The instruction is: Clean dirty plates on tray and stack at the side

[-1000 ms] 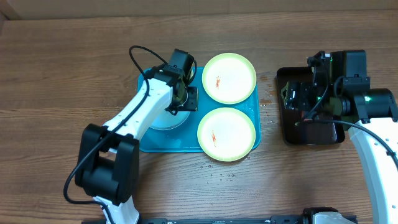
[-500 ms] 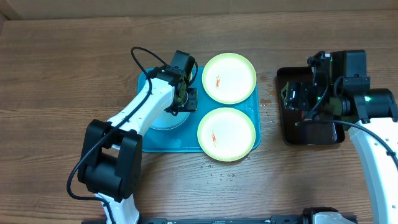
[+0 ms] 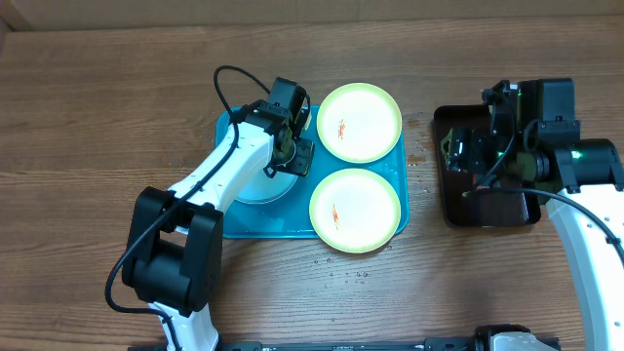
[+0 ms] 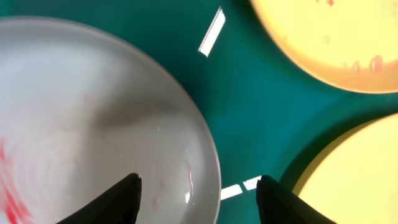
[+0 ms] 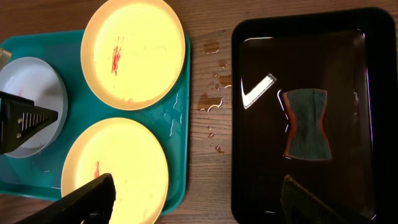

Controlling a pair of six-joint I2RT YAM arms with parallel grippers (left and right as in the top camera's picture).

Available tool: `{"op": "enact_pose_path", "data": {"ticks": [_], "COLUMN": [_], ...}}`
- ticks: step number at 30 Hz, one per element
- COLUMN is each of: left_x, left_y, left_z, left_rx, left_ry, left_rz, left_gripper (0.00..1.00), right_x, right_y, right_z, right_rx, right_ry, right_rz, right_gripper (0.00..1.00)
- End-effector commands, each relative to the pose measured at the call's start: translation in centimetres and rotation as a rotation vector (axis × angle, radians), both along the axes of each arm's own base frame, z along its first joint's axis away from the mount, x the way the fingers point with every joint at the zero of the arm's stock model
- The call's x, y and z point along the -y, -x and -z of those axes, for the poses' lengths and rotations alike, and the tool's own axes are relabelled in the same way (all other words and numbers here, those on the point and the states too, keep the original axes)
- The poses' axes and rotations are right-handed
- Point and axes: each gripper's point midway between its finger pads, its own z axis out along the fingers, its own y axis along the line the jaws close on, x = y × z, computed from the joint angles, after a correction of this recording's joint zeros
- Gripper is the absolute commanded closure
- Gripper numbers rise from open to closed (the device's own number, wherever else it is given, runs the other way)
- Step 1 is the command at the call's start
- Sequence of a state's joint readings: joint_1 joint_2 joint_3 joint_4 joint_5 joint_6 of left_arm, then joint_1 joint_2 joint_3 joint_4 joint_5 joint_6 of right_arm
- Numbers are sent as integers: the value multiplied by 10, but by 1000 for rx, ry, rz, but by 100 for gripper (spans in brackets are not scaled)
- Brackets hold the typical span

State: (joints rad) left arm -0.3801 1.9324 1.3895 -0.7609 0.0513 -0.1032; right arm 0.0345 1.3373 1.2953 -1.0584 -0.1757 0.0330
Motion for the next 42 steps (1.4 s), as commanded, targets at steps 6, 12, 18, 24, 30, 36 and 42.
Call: {"op": "enact_pose_path", "data": {"ticks": [6,12,18,24,30,36,42], "left_x": [3,-3,-1,-7,-10,-10,-3], "left_y": [-10,1,13,18,21,13,-2], "left_z": [15,33,36,37,30,0,-43], "left_rx": [20,-74,-139,-153,-165,-156,-117], "left_ry": [-46,-43,-16,-45,-80,-107,-94], "left_rz": [111,-82,-150,-134,-33,31,57], "left_gripper": [56,62,82,96,96,96,96], "right_x": [0,0,0,0,0,0,0], "right_y": [-5,-6,-8,-8,-7,-8,-8], "right_z": [-11,-11,-12,-12,-12,-12,-12], "right_rx": [32,35,44,43,42,43,44], "right_ry": [1,1,1,1,0,0,1], "right_rz": [1,1,1,1,1,1,1], "right_gripper": [13,13,13,13,13,13,13]}}
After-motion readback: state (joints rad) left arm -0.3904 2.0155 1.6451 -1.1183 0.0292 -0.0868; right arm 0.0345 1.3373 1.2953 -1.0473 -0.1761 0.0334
